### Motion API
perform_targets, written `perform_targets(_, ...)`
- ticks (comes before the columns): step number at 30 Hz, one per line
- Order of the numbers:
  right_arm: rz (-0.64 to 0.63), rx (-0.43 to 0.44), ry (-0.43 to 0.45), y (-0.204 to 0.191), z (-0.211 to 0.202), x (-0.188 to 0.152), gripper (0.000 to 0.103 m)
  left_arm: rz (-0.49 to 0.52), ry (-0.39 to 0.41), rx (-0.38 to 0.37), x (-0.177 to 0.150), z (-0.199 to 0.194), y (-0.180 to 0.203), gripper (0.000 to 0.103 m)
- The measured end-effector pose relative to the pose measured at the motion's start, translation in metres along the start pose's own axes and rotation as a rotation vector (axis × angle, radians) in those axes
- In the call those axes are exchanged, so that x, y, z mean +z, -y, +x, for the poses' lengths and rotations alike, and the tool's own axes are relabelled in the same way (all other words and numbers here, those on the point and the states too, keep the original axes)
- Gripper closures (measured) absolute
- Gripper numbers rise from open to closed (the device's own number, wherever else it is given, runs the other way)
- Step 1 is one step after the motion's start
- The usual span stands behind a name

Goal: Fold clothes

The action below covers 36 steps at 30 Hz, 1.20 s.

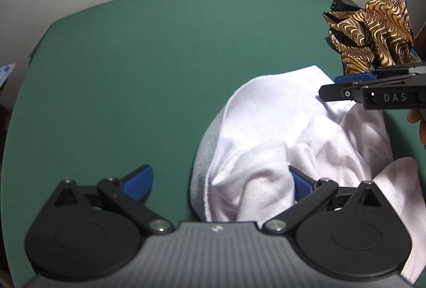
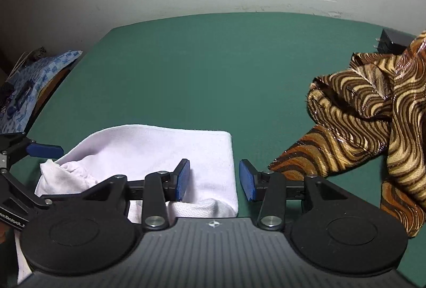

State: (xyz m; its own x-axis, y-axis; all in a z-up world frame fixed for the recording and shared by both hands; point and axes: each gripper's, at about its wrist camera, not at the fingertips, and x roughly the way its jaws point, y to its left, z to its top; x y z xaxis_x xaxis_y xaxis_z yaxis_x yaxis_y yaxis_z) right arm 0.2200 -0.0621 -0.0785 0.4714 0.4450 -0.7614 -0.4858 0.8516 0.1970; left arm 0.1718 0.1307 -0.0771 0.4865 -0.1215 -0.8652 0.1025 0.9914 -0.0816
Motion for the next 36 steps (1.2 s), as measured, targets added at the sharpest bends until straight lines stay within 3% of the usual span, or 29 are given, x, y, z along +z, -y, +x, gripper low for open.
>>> perform_targets(3, -0.091, -0.019, 0.011, -0.012, 0.002, -0.003, 0.095, 0.02, 0.024, 0.021, -0.002, 0.002, 0.007, 0.001)
perform_targets(5, -0.058, 0.003, 0.01, -0.01, 0.001, -0.001, 0.096, 0.037, 0.037, 0.017, -0.002, 0.001, 0.011, 0.009)
perform_targets(8, 0.024, 0.061, 0.038, 0.001, -0.008, 0.003, 0.097, 0.073, 0.05, -0.032, -0.001, -0.008, 0.015, 0.037)
perform_targets(13, 0.05, 0.063, 0.073, 0.003, -0.025, 0.001, 0.097, 0.116, 0.072, -0.027, -0.004, -0.014, 0.018, 0.046)
perform_targets(15, 0.07, 0.087, 0.111, 0.005, -0.036, -0.004, 0.097, 0.106, 0.093, -0.046, -0.008, -0.021, 0.014, 0.056)
perform_targets(24, 0.126, 0.223, 0.267, 0.009, -0.08, -0.019, 0.097, 0.085, 0.164, -0.084, -0.018, -0.057, 0.002, 0.065)
perform_targets(31, 0.08, 0.348, 0.32, 0.001, -0.124, -0.036, 0.097, 0.132, 0.243, -0.078, -0.043, -0.103, 0.01, 0.073)
perform_targets(33, 0.061, 0.371, 0.322, -0.001, -0.133, -0.042, 0.097, 0.151, 0.251, -0.082, -0.051, -0.11, 0.013, 0.071)
perform_targets(35, 0.043, 0.373, 0.319, -0.004, -0.138, -0.047, 0.097, 0.18, 0.247, -0.072, -0.056, -0.11, 0.019, 0.055)
perform_targets(36, 0.034, 0.354, 0.314, -0.006, -0.136, -0.048, 0.097, 0.196, 0.243, -0.059, -0.057, -0.108, 0.022, 0.054)
